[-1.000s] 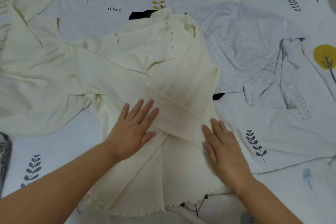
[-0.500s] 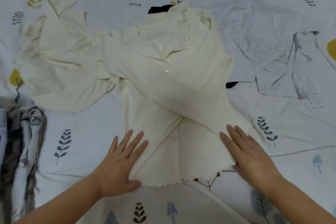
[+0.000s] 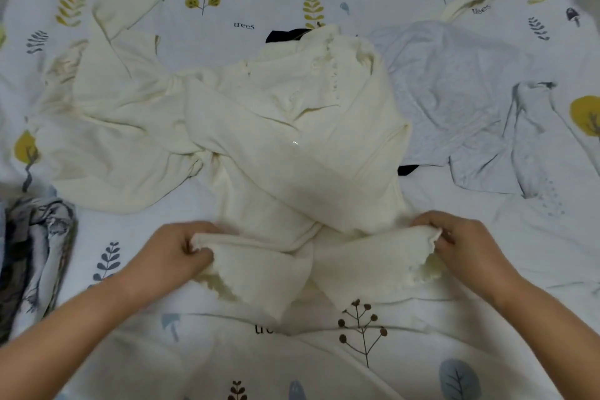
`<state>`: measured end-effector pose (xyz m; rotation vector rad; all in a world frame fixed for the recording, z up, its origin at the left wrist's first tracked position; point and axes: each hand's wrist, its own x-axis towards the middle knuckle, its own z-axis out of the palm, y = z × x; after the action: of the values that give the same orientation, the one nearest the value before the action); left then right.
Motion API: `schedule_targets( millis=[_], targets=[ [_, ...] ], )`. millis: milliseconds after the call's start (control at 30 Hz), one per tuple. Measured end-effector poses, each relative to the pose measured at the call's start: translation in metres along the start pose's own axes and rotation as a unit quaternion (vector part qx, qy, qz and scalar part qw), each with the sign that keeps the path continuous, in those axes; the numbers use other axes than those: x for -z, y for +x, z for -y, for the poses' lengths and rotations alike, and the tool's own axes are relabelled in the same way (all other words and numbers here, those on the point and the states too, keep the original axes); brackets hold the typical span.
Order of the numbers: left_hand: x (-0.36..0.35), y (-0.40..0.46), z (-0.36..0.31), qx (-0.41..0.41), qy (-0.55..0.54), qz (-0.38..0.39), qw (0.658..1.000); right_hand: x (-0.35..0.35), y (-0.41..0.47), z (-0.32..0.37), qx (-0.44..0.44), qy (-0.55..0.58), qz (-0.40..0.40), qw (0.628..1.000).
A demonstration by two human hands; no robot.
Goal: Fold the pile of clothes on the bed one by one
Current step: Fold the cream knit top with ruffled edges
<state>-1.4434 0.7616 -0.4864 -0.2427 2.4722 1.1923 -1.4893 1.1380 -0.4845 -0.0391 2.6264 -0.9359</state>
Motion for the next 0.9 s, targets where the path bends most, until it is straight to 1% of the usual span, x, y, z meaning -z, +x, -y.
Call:
schedule_targets(
  millis=[67, 133, 167, 233, 267, 300, 333, 367, 400, 467, 500, 533, 567, 600, 633, 700, 733, 800, 900],
  targets=[
    [0.024, 0.026, -0.016, 0.019, -0.080, -0.008, 0.997, 0.017, 0.019, 0.009, -0.018, 0.083, -0.027, 0.996],
    [0.041, 0.053, -0.027, 0.047, -0.159, -0.013, 0.986, 0.028, 0.043, 0.015, -0.036, 0.149, -0.059, 0.986],
    [0.045, 0.066, -0.031, 0.071, -0.188, -0.031, 0.979, 0.030, 0.056, 0.016, -0.046, 0.171, -0.075, 0.981],
    [0.044, 0.088, -0.035, 0.127, -0.224, -0.096, 0.962, 0.029, 0.079, 0.017, -0.085, 0.190, -0.095, 0.974],
    [0.040, 0.096, -0.035, 0.157, -0.236, -0.124, 0.951, 0.028, 0.088, 0.016, -0.117, 0.199, -0.083, 0.970],
    [0.035, 0.103, -0.035, 0.184, -0.249, -0.139, 0.941, 0.027, 0.094, 0.013, -0.152, 0.214, -0.046, 0.964],
    [0.030, 0.107, -0.035, 0.201, -0.268, -0.137, 0.932, 0.027, 0.098, 0.011, -0.183, 0.234, 0.011, 0.955],
    [0.025, 0.108, -0.034, 0.203, -0.285, -0.127, 0.928, 0.027, 0.100, 0.007, -0.194, 0.249, 0.070, 0.946],
    [0.020, 0.107, -0.032, 0.194, -0.289, -0.119, 0.930, 0.029, 0.099, 0.003, -0.185, 0.254, 0.115, 0.942],
    [0.015, 0.101, -0.028, 0.175, -0.249, -0.124, 0.945, 0.030, 0.094, -0.005, -0.146, 0.240, 0.174, 0.944],
    [0.013, 0.097, -0.026, 0.172, -0.215, -0.127, 0.953, 0.029, 0.092, -0.008, -0.138, 0.225, 0.192, 0.945],
    [0.011, 0.094, -0.025, 0.168, -0.185, -0.126, 0.960, 0.025, 0.089, -0.010, -0.137, 0.208, 0.192, 0.949],
    [0.010, 0.091, -0.025, 0.158, -0.163, -0.122, 0.966, 0.018, 0.089, -0.013, -0.137, 0.189, 0.173, 0.957],
    [0.009, 0.090, -0.027, 0.139, -0.143, -0.120, 0.973, 0.012, 0.088, -0.012, -0.138, 0.170, 0.134, 0.966],
    [0.009, 0.089, -0.029, 0.111, -0.123, -0.117, 0.979, 0.007, 0.089, -0.011, -0.139, 0.155, 0.090, 0.974],
    [0.013, 0.089, -0.035, 0.047, -0.103, -0.103, 0.988, 0.003, 0.089, -0.005, -0.111, 0.161, 0.051, 0.979],
    [0.017, 0.089, -0.039, 0.018, -0.111, -0.096, 0.989, 0.005, 0.089, -0.001, -0.085, 0.171, 0.043, 0.981],
    [0.032, 0.095, -0.049, -0.023, -0.163, -0.094, 0.982, 0.016, 0.094, 0.011, -0.033, 0.197, 0.021, 0.980],
    [0.065, 0.115, -0.064, -0.052, -0.242, -0.113, 0.962, 0.036, 0.119, 0.029, 0.016, 0.243, -0.037, 0.969]
  ],
)
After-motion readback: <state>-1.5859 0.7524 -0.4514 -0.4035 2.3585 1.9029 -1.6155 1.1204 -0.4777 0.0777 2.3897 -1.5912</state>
